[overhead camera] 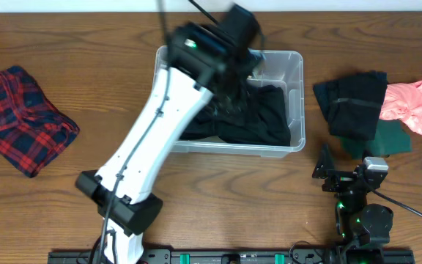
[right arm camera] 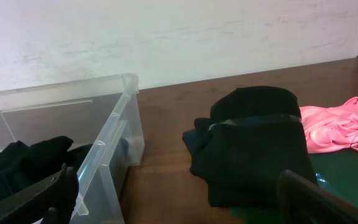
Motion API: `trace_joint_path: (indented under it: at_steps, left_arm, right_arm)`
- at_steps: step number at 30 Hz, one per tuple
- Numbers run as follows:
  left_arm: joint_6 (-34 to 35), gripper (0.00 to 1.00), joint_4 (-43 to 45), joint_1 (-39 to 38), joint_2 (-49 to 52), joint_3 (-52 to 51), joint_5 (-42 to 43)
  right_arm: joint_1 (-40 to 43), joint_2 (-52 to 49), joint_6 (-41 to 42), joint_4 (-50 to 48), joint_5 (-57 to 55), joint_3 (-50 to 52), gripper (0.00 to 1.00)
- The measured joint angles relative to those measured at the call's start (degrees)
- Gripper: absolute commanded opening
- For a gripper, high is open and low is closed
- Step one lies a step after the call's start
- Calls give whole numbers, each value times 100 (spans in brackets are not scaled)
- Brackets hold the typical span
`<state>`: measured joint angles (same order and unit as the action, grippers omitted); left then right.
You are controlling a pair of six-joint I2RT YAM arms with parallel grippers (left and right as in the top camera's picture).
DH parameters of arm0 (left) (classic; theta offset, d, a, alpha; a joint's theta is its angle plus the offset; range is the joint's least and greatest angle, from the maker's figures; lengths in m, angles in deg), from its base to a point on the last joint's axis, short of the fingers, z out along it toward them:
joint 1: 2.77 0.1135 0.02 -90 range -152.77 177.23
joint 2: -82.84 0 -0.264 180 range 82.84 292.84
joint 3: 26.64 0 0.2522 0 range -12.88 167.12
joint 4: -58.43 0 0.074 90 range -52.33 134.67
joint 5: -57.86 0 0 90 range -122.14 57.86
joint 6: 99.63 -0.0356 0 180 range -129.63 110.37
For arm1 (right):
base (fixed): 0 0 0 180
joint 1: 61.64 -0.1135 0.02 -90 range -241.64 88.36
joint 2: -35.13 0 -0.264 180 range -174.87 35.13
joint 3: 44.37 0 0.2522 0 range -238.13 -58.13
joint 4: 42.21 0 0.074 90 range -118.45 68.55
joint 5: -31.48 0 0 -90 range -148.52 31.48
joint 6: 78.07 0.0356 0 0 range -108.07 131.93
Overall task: Pack container
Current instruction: 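Lower the black clothes into the bin and spread them flat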
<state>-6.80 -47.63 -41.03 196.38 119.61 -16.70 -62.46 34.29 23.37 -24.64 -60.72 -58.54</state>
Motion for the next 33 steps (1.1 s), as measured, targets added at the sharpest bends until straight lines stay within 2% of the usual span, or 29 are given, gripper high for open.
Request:
trace_joint_path:
  at_steps: [5,13,27,33]
  left_arm:
    - [-35,6,352,-262,136,-857,-138]
    - [-31,6,1906,-354,339,-2321,-210]
    - [-33,6,4323,-363,337,-3722,-85]
    - [-33,6,5051,-367,337,-4096,-177]
  right_arm:
    - [0,0,0,0,2,0,99]
    - [0,-2,0,0,0,0,99]
    - [0,0,0,0,0,0,99]
    - [0,-2,0,0,0,0,99]
